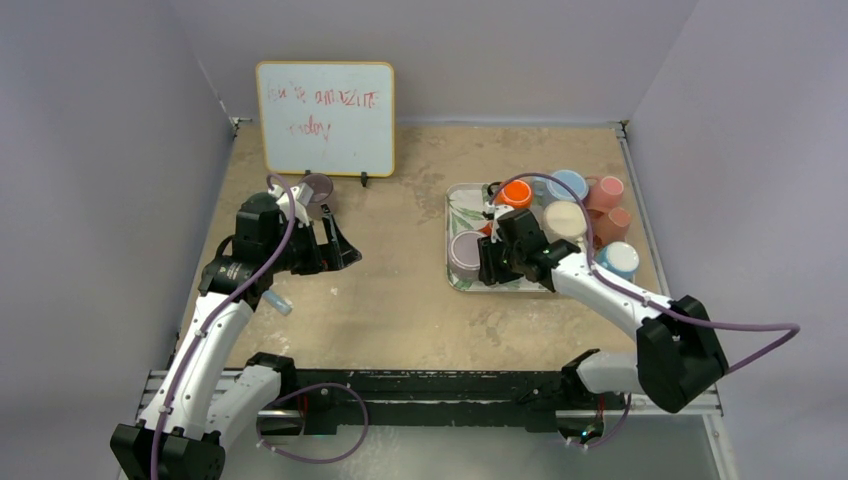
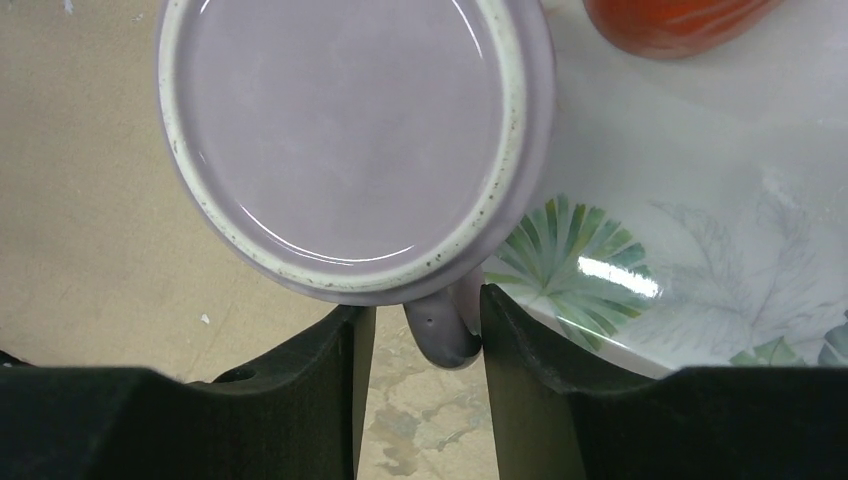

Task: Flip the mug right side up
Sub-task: Turn over the cup on the tray.

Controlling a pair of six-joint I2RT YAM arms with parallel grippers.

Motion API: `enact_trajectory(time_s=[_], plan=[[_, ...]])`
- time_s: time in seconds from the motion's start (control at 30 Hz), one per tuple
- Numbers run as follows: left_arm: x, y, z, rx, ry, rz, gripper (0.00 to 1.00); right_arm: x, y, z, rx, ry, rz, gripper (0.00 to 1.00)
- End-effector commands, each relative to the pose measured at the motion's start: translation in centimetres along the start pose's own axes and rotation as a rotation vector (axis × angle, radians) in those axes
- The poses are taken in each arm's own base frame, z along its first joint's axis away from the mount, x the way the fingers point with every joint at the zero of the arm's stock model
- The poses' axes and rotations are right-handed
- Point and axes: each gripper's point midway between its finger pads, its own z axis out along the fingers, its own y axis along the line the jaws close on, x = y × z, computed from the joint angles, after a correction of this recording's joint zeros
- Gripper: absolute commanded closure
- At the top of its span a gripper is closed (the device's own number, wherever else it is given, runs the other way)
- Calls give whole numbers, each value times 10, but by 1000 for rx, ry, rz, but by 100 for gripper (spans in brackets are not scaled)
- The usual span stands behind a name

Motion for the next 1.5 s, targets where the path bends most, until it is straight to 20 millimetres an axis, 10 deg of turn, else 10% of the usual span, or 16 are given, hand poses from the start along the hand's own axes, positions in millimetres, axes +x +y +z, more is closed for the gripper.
enact_trajectory(time_s=[0.0,0.73,1.47], plan=[[-1,-2,-2,10,-11,24,8,-30,8,1,-13,-91,-60,55],[-2,-2,-2,9,-11,24,8,-39,6,3,42,-128,-97,99],[-7,-1,-3,-6,-27,16,10,-75,51,-39,-173,-343,121,100]])
